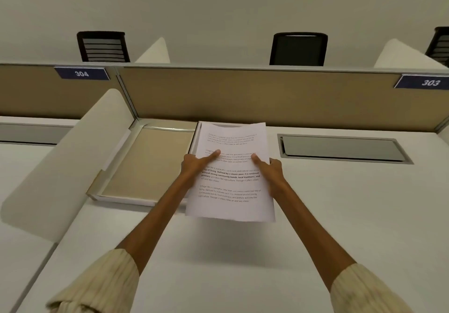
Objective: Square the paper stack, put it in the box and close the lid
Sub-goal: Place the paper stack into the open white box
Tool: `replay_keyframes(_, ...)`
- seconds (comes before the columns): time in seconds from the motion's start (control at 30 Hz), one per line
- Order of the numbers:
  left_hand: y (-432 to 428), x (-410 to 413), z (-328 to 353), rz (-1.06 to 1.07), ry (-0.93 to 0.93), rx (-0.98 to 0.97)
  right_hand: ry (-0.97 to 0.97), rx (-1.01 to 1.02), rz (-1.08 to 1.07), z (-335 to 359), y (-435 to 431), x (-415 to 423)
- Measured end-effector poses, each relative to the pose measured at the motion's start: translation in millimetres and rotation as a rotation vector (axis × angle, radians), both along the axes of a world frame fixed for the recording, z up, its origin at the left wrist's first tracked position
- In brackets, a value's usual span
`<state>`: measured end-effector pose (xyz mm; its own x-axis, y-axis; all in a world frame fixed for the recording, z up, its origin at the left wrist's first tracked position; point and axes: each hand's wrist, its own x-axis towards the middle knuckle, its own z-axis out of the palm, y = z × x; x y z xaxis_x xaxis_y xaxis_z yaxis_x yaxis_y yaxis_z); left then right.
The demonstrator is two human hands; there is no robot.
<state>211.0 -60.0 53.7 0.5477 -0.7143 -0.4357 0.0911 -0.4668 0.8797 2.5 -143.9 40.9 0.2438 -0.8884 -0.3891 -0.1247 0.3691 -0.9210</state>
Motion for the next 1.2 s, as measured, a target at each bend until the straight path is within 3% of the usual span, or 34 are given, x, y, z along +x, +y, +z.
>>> replay_keyframes(0.2, -45.0, 50.0, -20.7, -0.125, 0.153, 0.133, 0.149, -0.026, -0.012, -19.1, -39.2, 48.4)
replay_keyframes(0.43, -65.9, 58.1, -44.4, -0.055, 0.086, 0.210, 0.288, 0.002, -0.004, -53.7, -65.2, 76.2)
replay_keyframes(0.67, -71.1, 60.0, -67.0, 0.003, 0.022, 0.204, 0.284, 0.060, -0.039, -78.0, -67.9, 84.6)
replay_keyframes(0.9, -74.6, 54.7, -81.1, 0.018, -0.003, 0.167, 0.421, 0.009, -0.050, -85.2, -63.4, 90.6)
replay_keyframes(1.2, -70.5, 49.3, -74.6, 0.000, -0.172, 0.169, 0.567, -0.015, -0.006, -83.4, -62.8, 91.4)
